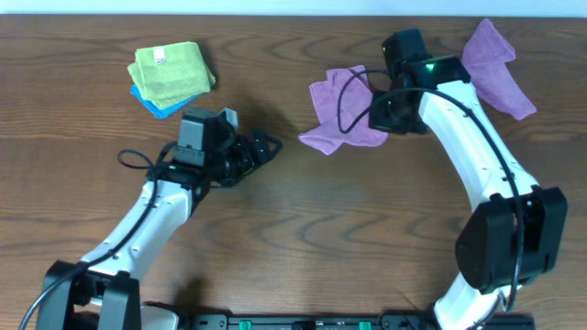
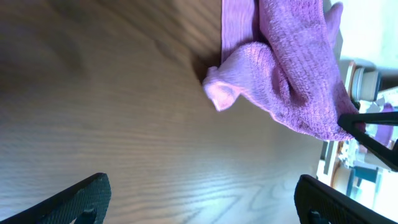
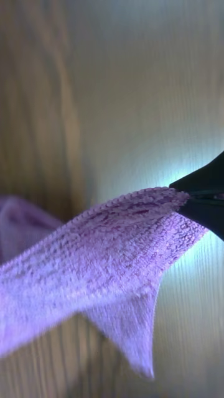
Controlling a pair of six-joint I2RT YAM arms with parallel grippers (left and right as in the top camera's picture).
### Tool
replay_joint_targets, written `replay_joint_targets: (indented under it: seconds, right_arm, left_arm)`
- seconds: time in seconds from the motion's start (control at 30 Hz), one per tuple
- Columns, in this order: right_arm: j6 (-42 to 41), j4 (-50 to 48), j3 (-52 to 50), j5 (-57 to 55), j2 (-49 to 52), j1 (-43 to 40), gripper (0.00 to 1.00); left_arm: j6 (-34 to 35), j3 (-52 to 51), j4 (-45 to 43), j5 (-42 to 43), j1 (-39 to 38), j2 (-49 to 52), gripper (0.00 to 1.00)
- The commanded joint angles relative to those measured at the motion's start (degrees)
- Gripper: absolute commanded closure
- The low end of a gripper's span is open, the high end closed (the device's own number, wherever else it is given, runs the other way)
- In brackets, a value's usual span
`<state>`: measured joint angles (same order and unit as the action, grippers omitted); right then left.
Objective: Fold the cloth
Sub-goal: 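Grasp the cloth's other corner with the left gripper, lift between grippers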
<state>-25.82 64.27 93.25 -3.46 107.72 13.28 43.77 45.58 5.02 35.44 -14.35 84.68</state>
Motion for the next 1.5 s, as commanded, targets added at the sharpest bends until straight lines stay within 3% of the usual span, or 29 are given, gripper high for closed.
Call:
replay_joint_targets:
  seconds: [0.0, 0.33, 0.93, 1.47]
  right_arm:
    - [-4.2, 2.4, 0.4, -8.1, -1.1, -0.8, 0.98]
    - [-1.3, 2.2, -3.2, -5.7, -2.3, -3.8, 0.99]
    - [0.2, -15.6, -34.0, 1.0, -20.0, -13.3, 0.99]
    - [0.2, -18.5, -36.4, 5.0, -20.2, -13.3, 0.99]
  left_arm:
    - [3.3, 1.0, -0.9, -0.5, -2.1, 1.8, 0.05]
    - [6.2, 1.0, -5.4, -0.2, -7.5, 5.7, 0.05]
    - [13.9, 1.0, -14.1, 3.0, -16.5, 12.5, 0.05]
    - [21.0, 2.5, -26.6, 3.2, -22.4, 23.5, 0.04]
